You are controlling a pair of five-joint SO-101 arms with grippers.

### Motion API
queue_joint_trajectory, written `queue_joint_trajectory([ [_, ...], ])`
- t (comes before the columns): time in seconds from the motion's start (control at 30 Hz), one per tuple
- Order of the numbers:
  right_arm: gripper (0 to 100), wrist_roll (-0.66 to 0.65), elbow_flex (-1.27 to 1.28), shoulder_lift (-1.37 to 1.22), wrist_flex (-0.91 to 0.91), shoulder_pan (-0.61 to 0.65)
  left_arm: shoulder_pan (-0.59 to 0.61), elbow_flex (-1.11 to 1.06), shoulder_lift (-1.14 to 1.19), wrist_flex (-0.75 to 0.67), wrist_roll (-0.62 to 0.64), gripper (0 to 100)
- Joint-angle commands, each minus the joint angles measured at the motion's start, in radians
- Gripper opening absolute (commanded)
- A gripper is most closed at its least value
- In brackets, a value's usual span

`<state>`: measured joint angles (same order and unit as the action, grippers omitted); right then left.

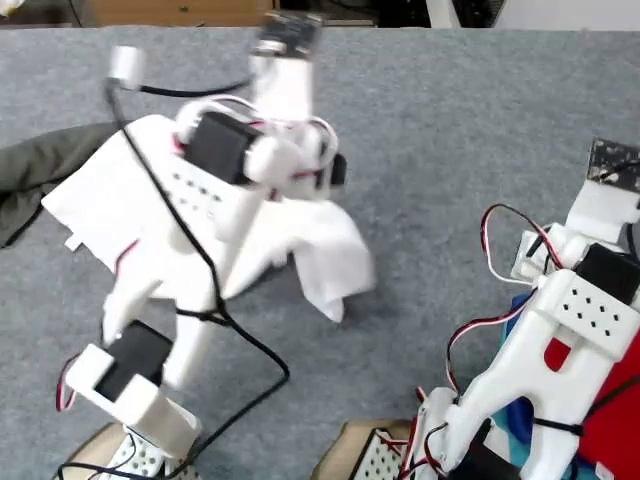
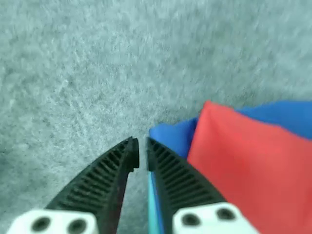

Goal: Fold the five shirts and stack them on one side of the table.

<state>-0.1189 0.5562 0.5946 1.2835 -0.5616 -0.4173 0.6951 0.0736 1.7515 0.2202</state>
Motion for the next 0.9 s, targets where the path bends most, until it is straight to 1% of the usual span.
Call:
queue_joint_trajectory([
  [0.0,19.6,-0.061,-0.088,0.031,-0.012,0.047,0.153,0.092,-0.044,0.0,0.077,36],
  [0.1,27.5,-0.132,-0.114,0.031,0.029,0.145,0.311,0.144,-0.044,0.008,0.074,34],
  [0.17,28.1,-0.153,-0.131,0.031,0.072,0.246,0.446,0.147,-0.05,0.009,0.037,33],
  [0.23,28.1,-0.16,-0.151,0.031,0.103,0.361,0.611,0.117,-0.074,0.009,-0.009,32],
  [0.4,28.1,-0.152,-0.2,0.025,0.155,0.707,0.979,-0.049,-0.148,0.008,-0.103,32],
  [0.57,28.1,-0.152,-0.191,0.005,0.146,1.058,1.28,-0.213,-0.217,0.008,-0.167,32],
  [0.63,28.1,-0.152,-0.173,-0.038,0.132,1.178,1.375,-0.272,-0.239,0.006,-0.186,32],
  [0.7,28.1,-0.152,-0.137,-0.102,0.097,1.271,1.438,-0.33,-0.255,0.006,-0.187,32],
  [0.77,28.1,-0.15,-0.107,-0.179,0.035,1.336,1.482,-0.377,-0.271,0.006,-0.201,32],
  [0.87,28.1,-0.097,-0.097,-0.303,-0.063,1.399,1.53,-0.434,-0.306,0.006,-0.232,32],
])
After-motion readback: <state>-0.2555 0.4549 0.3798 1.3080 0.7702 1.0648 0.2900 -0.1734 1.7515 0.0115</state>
